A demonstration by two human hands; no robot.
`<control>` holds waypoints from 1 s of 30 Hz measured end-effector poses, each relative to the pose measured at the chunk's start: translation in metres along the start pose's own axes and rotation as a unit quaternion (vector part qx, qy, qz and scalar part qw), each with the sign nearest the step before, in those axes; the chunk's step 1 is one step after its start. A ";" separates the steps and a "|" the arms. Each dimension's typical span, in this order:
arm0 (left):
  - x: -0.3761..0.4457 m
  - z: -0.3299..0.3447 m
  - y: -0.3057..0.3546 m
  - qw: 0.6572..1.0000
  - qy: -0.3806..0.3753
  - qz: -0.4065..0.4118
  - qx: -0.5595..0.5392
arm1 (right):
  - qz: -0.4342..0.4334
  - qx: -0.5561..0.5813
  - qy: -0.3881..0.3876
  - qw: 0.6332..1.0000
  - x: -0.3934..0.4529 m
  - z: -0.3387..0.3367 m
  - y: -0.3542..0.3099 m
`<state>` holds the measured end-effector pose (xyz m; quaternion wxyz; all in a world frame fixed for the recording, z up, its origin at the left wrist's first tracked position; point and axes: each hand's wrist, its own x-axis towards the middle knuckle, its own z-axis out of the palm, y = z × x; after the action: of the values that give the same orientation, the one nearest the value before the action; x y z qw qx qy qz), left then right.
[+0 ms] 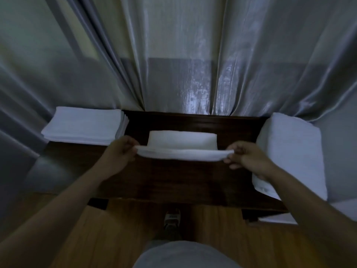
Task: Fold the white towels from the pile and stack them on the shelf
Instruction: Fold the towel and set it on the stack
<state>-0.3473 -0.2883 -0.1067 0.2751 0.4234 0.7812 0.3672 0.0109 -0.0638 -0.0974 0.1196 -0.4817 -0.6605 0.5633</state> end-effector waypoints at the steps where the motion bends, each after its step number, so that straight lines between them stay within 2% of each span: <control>1: -0.016 0.010 -0.013 1.000 -0.017 -0.015 0.005 | 0.010 -0.002 -0.011 1.000 -0.009 0.006 0.017; 6: -0.084 0.049 -0.065 0.992 -0.071 -0.104 -0.002 | 0.061 -0.012 -0.046 0.997 -0.050 0.027 0.076; 11: -0.111 0.071 -0.081 0.993 -0.034 -0.110 0.012 | 0.015 -0.086 -0.056 0.995 -0.065 0.036 0.101; 14: -0.105 0.069 -0.080 0.994 -0.014 -0.104 -0.005 | 0.017 -0.084 -0.045 0.995 -0.060 0.034 0.098; 21: -0.033 0.051 -0.055 0.994 0.043 -0.069 -0.078 | 0.003 -0.096 0.033 0.995 0.003 0.022 0.051; 25: 0.024 0.056 -0.050 0.985 0.062 -0.105 -0.118 | 0.034 -0.030 0.062 0.997 0.055 0.024 0.031; 30: 0.079 0.076 -0.061 0.983 0.078 -0.149 -0.079 | 0.081 -0.015 0.080 0.993 0.116 0.036 0.033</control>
<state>-0.3575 -0.2167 -0.2093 0.2975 0.2491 0.8234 0.4141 -0.0567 0.0001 -0.1829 0.1193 -0.5788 -0.6159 0.5209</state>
